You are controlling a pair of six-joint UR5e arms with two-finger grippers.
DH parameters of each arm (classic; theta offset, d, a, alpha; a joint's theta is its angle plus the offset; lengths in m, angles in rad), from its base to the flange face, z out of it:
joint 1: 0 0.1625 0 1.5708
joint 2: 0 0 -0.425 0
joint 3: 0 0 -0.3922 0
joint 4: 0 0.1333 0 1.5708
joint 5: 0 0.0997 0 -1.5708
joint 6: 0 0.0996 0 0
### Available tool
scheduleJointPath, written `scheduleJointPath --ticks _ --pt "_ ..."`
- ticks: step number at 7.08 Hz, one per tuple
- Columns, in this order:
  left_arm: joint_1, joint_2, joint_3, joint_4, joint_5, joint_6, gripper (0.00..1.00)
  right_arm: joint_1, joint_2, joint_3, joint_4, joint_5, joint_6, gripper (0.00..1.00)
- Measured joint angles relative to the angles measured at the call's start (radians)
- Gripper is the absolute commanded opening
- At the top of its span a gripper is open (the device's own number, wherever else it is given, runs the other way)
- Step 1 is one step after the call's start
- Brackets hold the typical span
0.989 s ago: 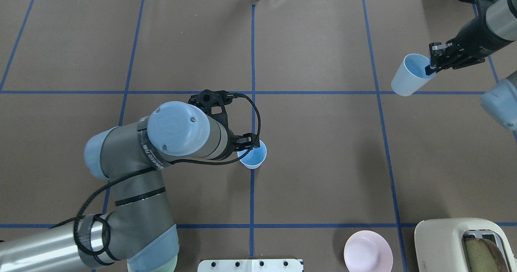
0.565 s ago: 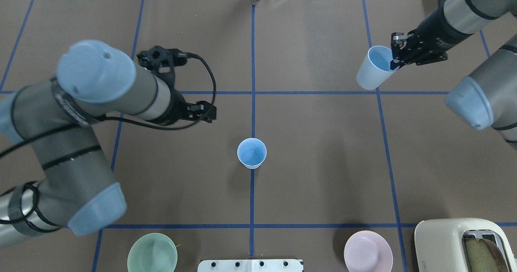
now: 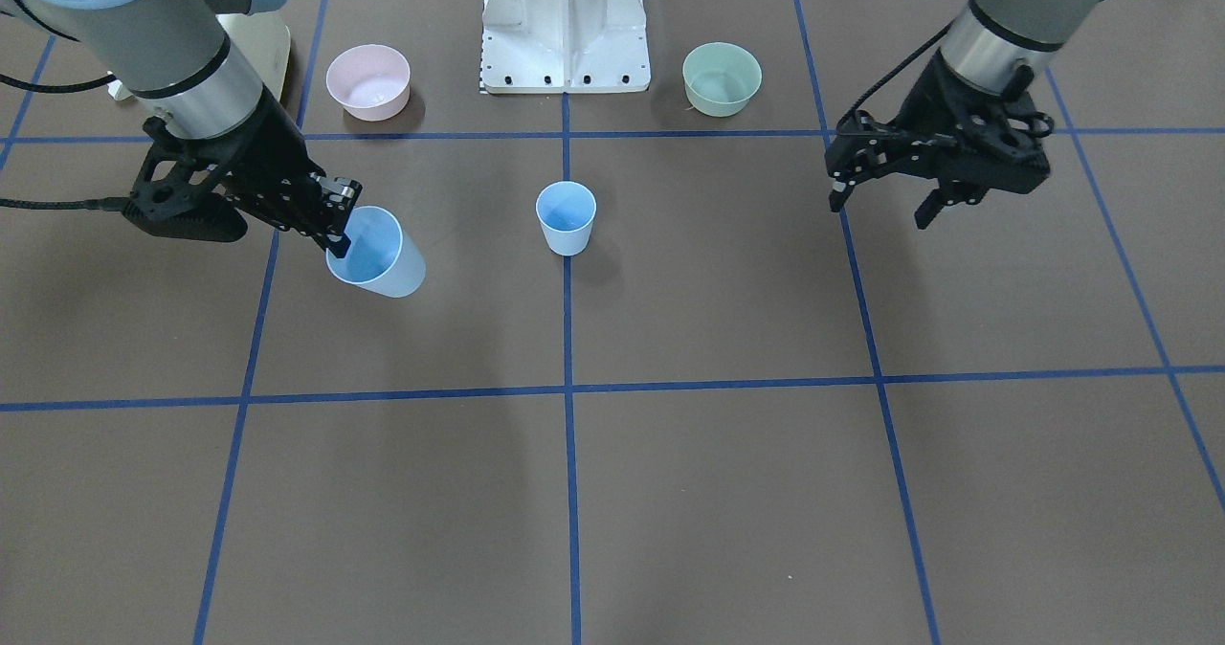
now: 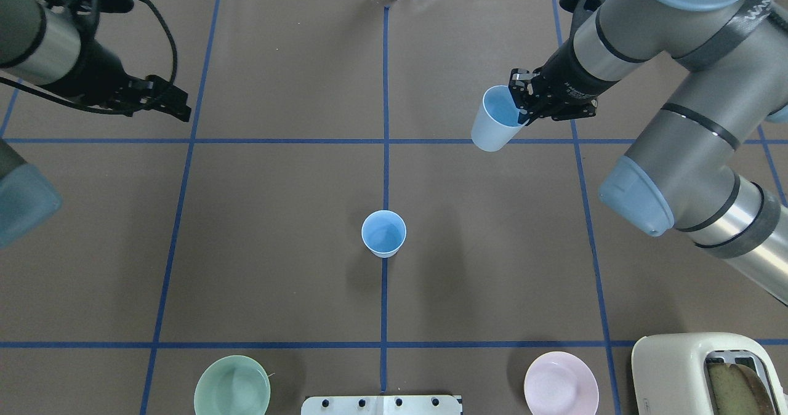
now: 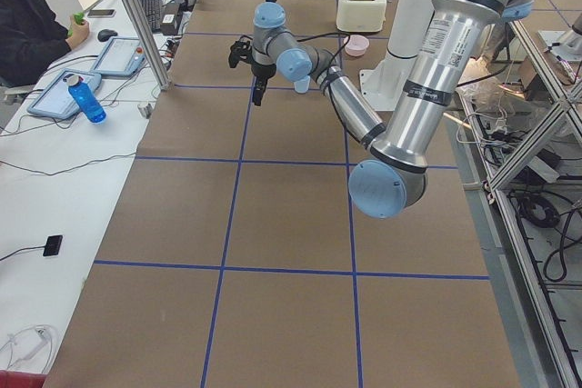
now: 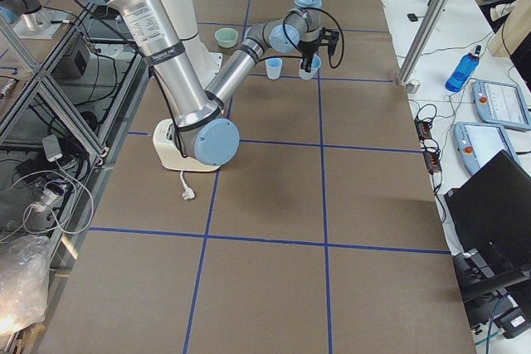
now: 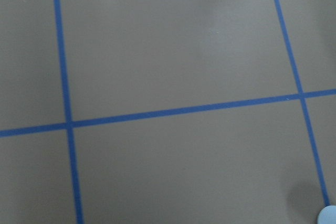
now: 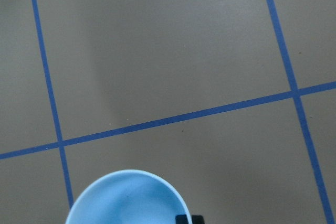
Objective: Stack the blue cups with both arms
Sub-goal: 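Carry the held cup with the right gripper over the cup at the centre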
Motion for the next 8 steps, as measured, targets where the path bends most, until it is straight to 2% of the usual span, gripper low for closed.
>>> scheduleJointPath --ticks 2,4,8 --pt "-0.117 0.101 0.006 -0.061 -0.078 0.132 0.98 -0.06 0.048 -0.001 -0.018 -0.056 0.068 0.0" --pt "-0.191 0.182 0.013 -0.124 -0.108 0.199 0.98 -0.128 0.084 -0.001 -0.045 -0.13 0.116 0.0" --pt "-0.358 0.243 0.111 -0.227 -0.228 0.296 0.98 -0.234 0.115 -0.008 -0.064 -0.239 0.169 0.0"
